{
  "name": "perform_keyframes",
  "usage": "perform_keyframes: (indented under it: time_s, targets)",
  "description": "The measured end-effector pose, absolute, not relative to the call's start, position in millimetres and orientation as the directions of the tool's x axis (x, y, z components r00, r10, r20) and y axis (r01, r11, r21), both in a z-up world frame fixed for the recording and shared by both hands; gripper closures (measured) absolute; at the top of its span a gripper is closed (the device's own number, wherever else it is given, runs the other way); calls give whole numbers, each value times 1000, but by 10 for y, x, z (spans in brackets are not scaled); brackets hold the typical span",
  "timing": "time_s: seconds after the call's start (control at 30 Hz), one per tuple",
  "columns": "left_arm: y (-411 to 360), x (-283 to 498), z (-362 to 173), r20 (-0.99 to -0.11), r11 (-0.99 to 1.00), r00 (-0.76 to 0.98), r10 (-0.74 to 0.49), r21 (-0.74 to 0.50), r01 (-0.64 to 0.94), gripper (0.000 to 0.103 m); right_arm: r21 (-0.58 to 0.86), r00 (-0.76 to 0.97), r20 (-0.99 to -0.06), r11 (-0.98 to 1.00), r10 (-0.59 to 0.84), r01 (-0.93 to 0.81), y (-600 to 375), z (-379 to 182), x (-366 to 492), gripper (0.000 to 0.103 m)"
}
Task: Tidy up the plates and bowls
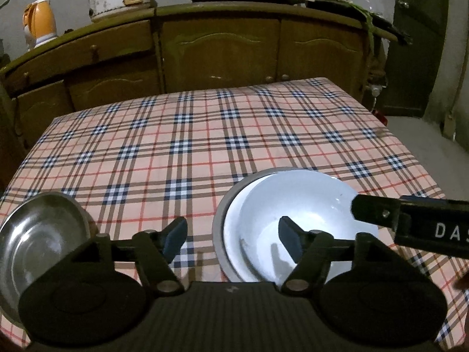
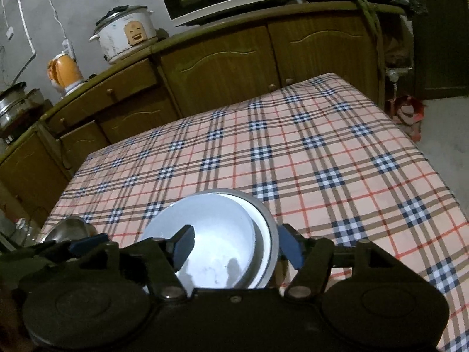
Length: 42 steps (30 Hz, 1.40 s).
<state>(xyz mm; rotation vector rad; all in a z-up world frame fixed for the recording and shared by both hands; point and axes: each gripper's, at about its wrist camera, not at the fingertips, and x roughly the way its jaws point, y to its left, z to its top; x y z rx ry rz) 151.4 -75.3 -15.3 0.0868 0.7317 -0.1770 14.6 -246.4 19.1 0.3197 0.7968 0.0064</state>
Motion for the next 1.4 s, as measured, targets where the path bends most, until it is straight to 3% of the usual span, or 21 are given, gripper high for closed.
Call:
perform_keyframes:
  time_s: [0.9, 1.4]
  targets:
    - [-683, 1587, -337, -706, 984, 700, -112, 19, 178, 23, 230, 697, -713, 963, 70, 138, -2443, -84, 130, 24]
    - [-677, 1673, -443, -719, 982, 687, -107, 30, 185, 21, 291, 670, -732, 946, 124, 143, -2524, -234, 193, 25]
